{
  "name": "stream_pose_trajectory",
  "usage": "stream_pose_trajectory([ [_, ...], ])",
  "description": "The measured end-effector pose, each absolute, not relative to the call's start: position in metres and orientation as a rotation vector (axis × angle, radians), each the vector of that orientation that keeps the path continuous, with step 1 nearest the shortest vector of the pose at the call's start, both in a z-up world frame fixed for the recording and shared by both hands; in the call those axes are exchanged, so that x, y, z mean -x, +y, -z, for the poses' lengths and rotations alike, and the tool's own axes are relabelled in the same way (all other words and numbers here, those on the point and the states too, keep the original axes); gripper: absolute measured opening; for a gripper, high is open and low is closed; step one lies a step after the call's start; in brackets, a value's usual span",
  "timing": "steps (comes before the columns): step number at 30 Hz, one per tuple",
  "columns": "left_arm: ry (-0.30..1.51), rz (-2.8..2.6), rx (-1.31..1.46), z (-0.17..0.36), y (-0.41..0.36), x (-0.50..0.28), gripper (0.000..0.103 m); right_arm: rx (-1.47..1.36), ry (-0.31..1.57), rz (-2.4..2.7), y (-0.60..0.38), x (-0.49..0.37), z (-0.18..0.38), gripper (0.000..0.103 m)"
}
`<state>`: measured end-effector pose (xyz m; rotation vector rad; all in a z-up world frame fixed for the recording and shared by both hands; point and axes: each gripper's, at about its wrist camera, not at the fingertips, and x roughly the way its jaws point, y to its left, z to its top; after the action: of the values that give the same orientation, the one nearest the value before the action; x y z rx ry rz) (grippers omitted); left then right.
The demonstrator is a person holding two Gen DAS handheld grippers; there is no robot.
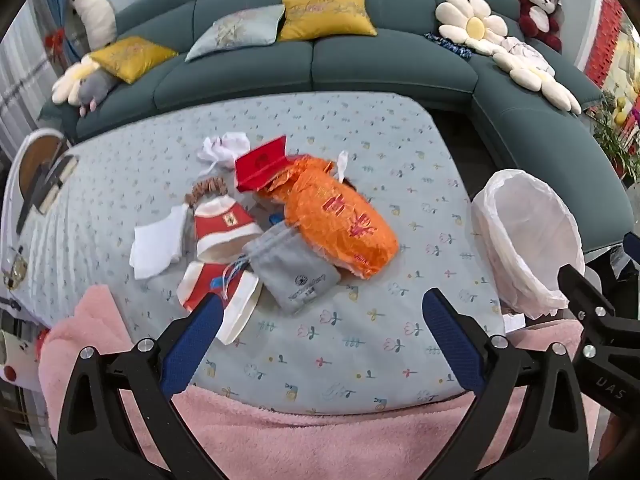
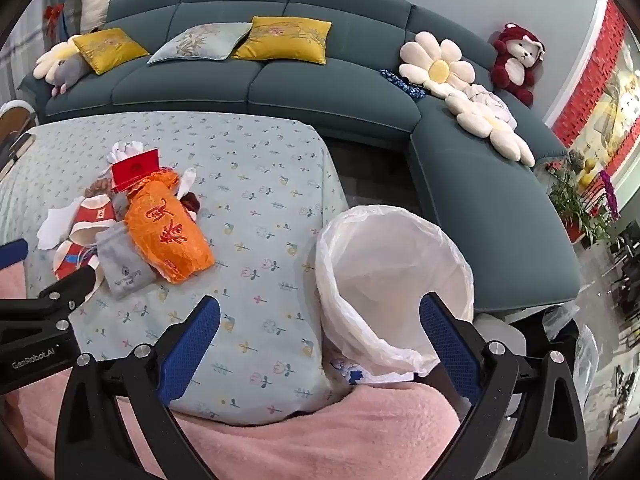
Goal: Collect trash
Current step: 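Grasp the grey drawstring pouch with the right tool while the left tool grasps a red-white paper cup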
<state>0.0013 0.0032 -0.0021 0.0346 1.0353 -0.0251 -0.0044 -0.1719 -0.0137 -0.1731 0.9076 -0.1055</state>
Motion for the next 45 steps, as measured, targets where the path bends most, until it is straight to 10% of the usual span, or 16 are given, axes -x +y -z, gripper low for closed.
stream_pose_trajectory([
  [45,1.297,0.03,0.317,0.145,0.191,-0.04,0.091,0.266,1.079,-0.22,0.023,-0.064,0.149,0.086],
])
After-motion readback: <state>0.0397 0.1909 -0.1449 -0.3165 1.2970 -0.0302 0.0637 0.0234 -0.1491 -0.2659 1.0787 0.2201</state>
